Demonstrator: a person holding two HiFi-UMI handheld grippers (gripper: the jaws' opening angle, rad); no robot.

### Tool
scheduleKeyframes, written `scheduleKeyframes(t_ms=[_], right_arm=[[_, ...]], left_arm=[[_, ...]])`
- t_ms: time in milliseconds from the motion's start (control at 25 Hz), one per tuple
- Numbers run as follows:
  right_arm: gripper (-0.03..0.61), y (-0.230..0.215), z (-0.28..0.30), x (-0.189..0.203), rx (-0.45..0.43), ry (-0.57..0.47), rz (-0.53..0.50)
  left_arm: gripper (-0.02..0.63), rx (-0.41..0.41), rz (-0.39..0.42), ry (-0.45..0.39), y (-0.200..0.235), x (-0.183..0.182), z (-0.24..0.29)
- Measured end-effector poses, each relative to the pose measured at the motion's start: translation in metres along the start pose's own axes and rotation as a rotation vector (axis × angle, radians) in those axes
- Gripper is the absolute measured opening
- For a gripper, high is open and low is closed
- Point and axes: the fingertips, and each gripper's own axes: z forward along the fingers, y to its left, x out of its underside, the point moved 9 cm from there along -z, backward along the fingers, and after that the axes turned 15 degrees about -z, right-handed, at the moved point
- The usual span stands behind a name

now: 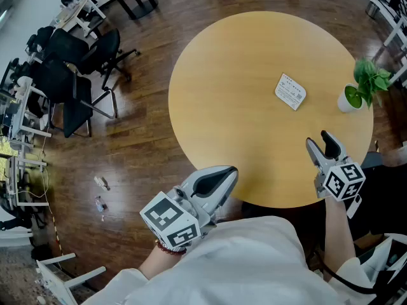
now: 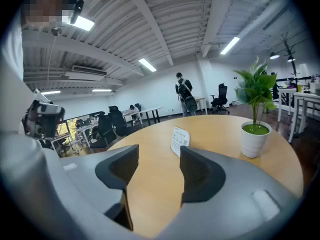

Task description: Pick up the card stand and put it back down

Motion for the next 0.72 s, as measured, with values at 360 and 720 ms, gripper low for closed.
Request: scheduleKeyframes(t_ms=[360,720], right_arm=[[0.235,-0.104,0.13,0.005,-0.064,0.045,0.101],[0.041,-0.113,0.201,0.019,-0.138,0.077,0.041]], left_arm=[[0.0,-0.098,-0.039,-0.034,0.03,-0.031,0.059],[0.0,-0.215,-0.1,-0.056,0.065,-0.022,0.053]])
